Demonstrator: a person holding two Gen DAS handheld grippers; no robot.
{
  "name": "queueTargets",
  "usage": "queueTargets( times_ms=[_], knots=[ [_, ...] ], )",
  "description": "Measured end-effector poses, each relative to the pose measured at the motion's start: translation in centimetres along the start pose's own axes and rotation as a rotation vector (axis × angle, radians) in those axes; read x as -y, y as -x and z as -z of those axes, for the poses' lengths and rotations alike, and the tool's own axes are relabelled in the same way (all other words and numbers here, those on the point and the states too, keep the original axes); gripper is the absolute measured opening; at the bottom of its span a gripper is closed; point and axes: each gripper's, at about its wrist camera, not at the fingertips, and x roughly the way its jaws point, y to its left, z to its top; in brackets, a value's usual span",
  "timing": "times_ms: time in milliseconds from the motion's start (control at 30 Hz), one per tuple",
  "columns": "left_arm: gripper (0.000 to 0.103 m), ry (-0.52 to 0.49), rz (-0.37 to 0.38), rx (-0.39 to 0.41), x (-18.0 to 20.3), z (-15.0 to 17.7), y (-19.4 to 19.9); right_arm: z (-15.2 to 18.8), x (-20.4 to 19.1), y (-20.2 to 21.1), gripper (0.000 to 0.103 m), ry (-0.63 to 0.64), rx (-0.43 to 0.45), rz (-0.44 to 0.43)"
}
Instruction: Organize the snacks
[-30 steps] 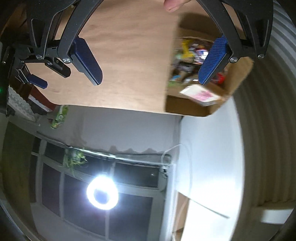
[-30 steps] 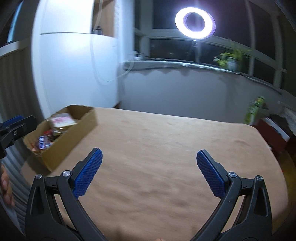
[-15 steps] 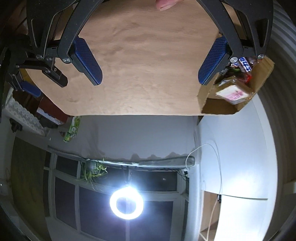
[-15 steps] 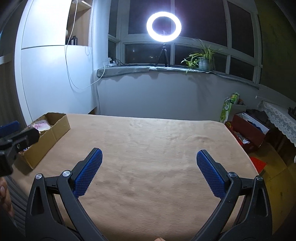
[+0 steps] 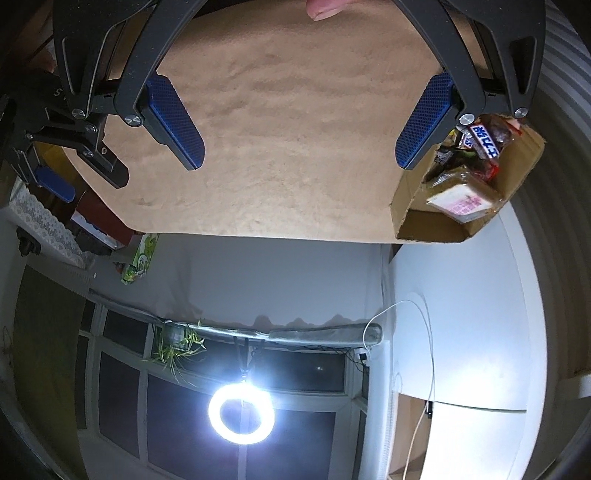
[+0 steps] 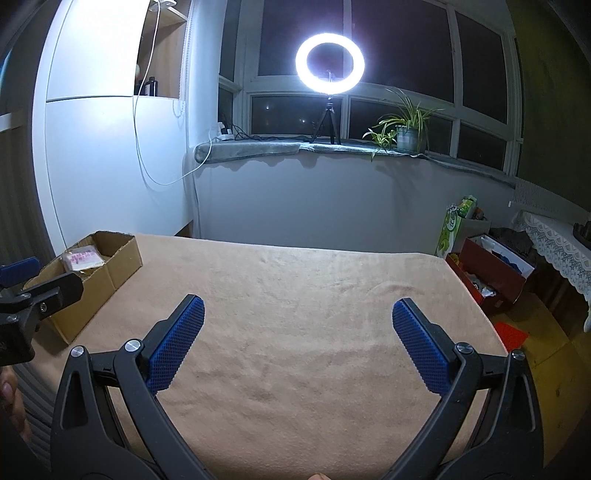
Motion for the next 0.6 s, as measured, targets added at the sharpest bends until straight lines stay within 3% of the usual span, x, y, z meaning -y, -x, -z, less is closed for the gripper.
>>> queueTargets(
  times_ms=[133, 600],
  knots=[
    [0.103, -0.015, -0.03, 0.002, 0.5, -0.04, 0.26, -0.05, -0.15, 0.18, 0.103, 0.002, 0.003, 0.0],
    [0.103, -0.034, -0.029, 0.011, 0.9, -0.02, 0.69, -0.1, -0.34, 0.3, 0.103, 0.003, 0.004, 0.0]
  ],
)
